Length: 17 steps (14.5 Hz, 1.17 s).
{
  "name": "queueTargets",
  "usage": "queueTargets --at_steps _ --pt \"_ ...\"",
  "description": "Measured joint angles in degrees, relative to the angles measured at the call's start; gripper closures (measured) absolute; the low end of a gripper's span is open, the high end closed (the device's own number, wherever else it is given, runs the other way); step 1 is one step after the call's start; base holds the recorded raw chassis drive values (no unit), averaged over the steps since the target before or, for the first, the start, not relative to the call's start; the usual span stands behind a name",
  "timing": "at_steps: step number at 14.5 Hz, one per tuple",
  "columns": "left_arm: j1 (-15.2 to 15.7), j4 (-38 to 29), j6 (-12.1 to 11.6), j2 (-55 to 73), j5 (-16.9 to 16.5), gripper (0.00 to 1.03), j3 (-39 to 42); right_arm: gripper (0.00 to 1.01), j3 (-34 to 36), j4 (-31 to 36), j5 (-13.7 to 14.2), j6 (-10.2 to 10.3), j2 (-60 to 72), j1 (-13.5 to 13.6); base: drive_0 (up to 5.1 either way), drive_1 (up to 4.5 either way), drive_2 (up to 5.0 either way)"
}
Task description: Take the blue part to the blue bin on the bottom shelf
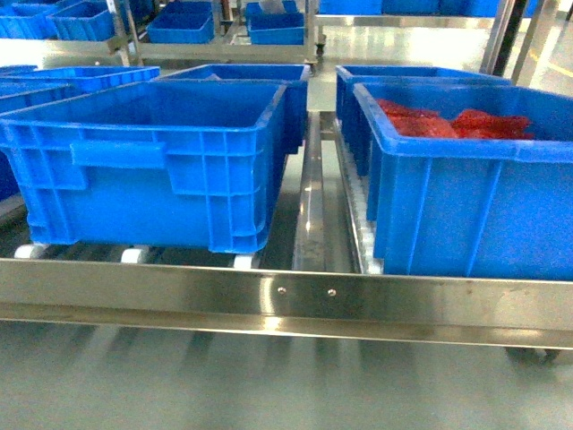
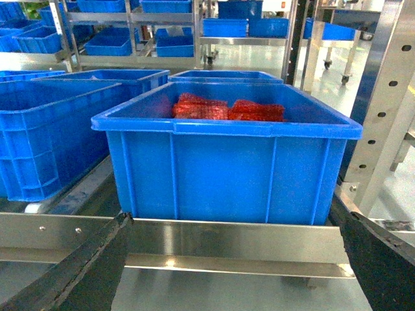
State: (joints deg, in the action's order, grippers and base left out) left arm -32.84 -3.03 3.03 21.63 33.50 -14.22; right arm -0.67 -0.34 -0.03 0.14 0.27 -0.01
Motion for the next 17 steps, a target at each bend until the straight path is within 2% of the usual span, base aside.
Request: queueTargets --at_steps 16,17 --pt "0.00 -0.37 0.00 -0.02 -0.04 0.60 0.00 0.03 0.00 0.04 0.07 0.00 0.00 0.00 0.0 0.00 0.0" --pt "0.00 -0.35 0.00 -0.02 -0.02 0.60 0.00 0.03 0.00 0.07 0.02 0.00 0.00 0.00 -0.1 3.88 -4.1"
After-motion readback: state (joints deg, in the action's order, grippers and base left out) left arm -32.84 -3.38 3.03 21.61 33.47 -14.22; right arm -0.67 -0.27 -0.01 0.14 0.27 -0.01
